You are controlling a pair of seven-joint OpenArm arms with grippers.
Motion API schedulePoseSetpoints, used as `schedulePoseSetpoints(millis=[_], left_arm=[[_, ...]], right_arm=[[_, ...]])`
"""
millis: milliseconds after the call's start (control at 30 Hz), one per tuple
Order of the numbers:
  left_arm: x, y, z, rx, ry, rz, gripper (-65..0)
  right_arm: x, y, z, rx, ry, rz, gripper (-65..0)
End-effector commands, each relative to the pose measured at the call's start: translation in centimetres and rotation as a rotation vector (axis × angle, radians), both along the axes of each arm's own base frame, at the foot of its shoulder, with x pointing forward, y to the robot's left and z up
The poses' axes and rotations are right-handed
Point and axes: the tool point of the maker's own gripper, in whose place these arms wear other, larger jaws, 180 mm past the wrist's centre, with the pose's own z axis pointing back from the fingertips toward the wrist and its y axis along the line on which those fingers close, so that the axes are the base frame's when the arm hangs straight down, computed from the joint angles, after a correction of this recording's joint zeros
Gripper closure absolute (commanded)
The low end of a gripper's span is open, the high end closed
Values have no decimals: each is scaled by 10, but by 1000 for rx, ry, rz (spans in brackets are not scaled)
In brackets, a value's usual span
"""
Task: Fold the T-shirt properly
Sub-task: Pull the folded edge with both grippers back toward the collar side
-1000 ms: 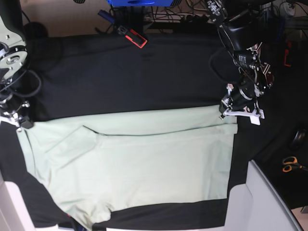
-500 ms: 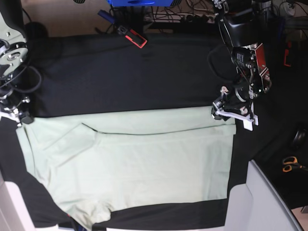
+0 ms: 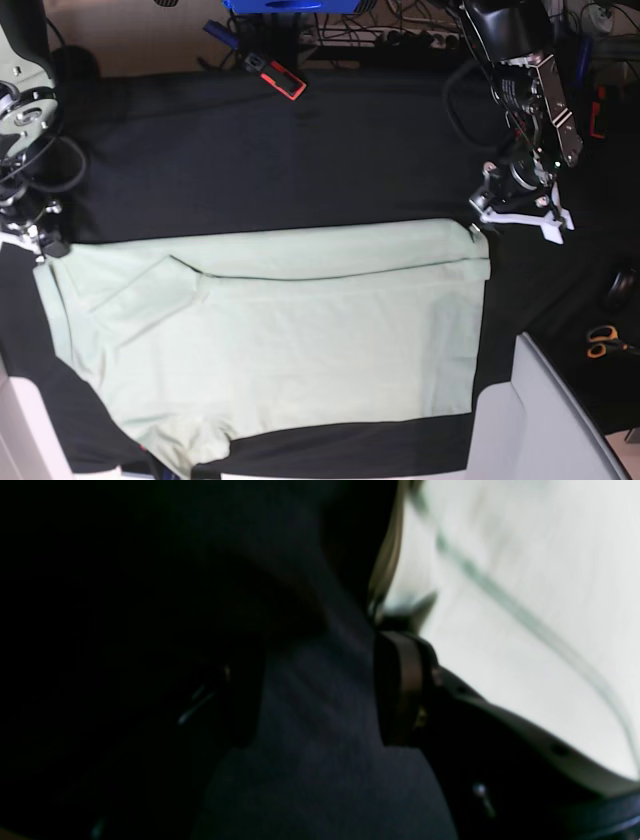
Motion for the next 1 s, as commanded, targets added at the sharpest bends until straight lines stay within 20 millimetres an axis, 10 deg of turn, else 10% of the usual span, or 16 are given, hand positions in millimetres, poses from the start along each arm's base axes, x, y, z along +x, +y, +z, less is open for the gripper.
schedulePoseSetpoints(millis=[0,267,800,967], left_arm=[[19,10,19,28,-63,8,-349],[46,8,33,23,-112,7,-408],[49,-32,-28,-6,6,-92,-462],[46,-43,-36,-13,21,-115,-267]], right_arm=[[9,-17,15,-32,-47,-22,0],[7,-17,14,-33,-43,-20,0],[8,-17,15,-33,-45,-20,0],[8,-19,15,-36,-46,-22,0]])
